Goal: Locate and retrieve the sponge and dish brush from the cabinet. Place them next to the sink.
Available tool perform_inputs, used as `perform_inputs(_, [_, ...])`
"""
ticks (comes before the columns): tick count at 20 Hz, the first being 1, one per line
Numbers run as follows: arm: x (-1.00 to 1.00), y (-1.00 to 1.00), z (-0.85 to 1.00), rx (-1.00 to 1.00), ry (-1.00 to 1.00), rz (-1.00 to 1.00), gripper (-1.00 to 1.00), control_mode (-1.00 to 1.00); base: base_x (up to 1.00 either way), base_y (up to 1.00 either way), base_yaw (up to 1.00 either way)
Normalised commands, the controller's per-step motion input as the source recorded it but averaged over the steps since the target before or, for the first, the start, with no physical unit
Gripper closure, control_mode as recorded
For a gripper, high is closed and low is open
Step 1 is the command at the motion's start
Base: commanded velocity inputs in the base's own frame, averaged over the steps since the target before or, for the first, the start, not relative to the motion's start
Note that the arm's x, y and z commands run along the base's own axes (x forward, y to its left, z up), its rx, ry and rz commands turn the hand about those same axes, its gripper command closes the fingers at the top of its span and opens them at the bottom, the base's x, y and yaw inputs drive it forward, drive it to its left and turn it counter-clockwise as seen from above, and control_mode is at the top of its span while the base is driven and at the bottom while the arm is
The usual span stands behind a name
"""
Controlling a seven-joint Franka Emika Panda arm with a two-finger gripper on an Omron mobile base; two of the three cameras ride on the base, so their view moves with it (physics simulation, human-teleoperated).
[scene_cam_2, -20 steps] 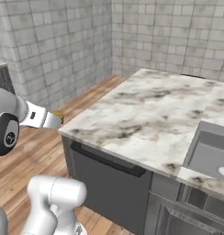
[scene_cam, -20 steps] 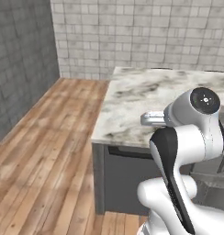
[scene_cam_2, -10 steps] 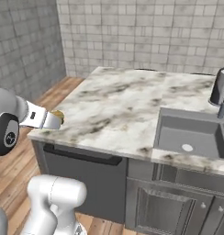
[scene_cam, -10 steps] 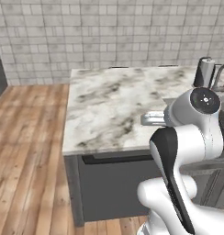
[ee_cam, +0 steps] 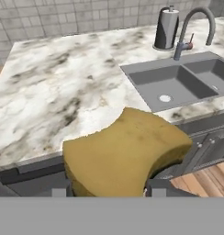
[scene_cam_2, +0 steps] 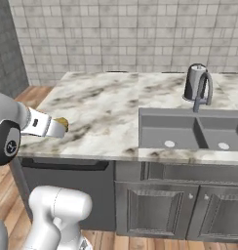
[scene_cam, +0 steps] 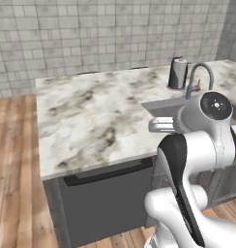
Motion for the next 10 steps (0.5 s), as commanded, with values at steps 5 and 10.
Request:
perform_inputs(5, [0.0, 0.0, 0.0, 0.0, 0.0, 0.0, 1.0, 1.0, 0.27, -0.21, -0.12])
perform_inputs(10, [0.0, 0.0, 0.0, 0.0, 0.0, 0.0, 1.0, 1.0, 0.55, -0.26, 0.0])
